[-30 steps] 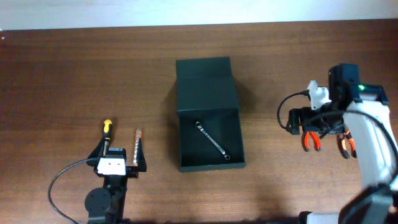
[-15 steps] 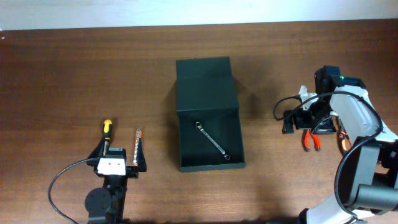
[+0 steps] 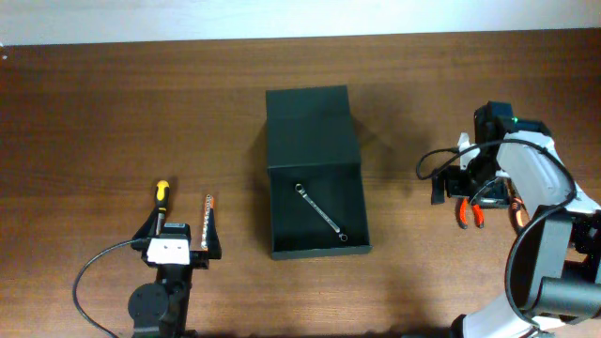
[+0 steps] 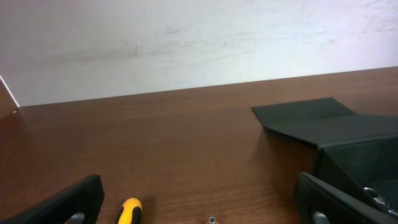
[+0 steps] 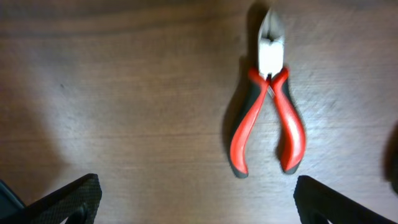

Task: Pack container
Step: 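Move the right gripper back over the red-handled cutting pliers, then lower the right gripper and grasp the red pliers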

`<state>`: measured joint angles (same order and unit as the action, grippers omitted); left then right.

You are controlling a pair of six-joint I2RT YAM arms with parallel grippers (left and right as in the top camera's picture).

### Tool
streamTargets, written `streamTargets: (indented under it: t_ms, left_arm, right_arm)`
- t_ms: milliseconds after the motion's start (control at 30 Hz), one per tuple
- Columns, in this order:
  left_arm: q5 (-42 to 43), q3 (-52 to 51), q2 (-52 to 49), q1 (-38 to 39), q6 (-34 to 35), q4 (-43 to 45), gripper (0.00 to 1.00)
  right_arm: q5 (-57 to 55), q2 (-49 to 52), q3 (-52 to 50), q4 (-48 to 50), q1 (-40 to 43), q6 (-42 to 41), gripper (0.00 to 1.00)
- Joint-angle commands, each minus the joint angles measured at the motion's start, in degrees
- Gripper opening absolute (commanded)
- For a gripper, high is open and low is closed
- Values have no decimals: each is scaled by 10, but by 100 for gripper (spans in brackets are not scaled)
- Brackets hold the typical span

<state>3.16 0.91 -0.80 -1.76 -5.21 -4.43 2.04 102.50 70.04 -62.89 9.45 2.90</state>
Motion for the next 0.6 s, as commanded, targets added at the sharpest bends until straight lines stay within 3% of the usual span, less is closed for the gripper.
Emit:
streamTargets:
  t_ms: [0, 567]
  left_arm:
    - [3, -4, 4, -3, -11, 1, 99]
    - [2, -4, 4, -3, -11, 1, 99]
  right_arm:
    - [10, 2, -24, 12, 3, -8, 99]
    - [3, 11, -31, 60, 3, -20, 99]
